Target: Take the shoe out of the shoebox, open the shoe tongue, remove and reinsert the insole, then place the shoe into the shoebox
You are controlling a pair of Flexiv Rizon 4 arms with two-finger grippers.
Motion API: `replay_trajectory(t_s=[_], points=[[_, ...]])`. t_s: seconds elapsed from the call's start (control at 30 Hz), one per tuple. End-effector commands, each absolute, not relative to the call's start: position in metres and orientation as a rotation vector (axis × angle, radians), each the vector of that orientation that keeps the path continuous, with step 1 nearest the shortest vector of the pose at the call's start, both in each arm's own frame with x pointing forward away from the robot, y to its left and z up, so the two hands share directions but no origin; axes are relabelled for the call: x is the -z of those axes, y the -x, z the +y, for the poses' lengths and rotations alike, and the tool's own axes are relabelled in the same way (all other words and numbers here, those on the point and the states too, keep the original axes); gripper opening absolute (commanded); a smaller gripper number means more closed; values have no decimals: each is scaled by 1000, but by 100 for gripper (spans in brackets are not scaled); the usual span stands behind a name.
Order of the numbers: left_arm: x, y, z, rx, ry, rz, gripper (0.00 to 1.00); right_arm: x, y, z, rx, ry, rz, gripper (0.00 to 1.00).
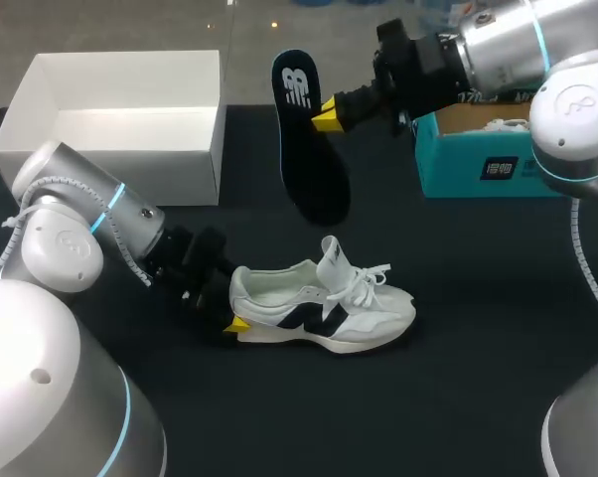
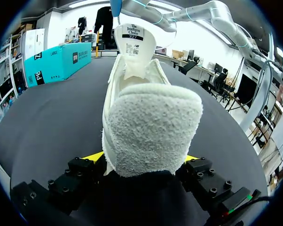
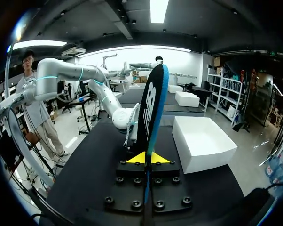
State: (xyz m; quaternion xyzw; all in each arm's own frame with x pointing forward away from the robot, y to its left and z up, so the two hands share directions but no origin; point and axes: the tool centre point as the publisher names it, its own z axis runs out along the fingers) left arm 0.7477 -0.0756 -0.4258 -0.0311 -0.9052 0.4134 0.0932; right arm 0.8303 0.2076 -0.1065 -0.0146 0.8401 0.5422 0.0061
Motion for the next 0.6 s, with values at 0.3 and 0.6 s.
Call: replay_trajectory(t_s=[0.3,0.6], points=[[428,-748,-76,-1227,93,-2686,0,85,-789,167,-1739,-74,2665,0],[428,-748,-76,-1227,93,-2686,0,86,-769,152,-1783,-186,2649,0]])
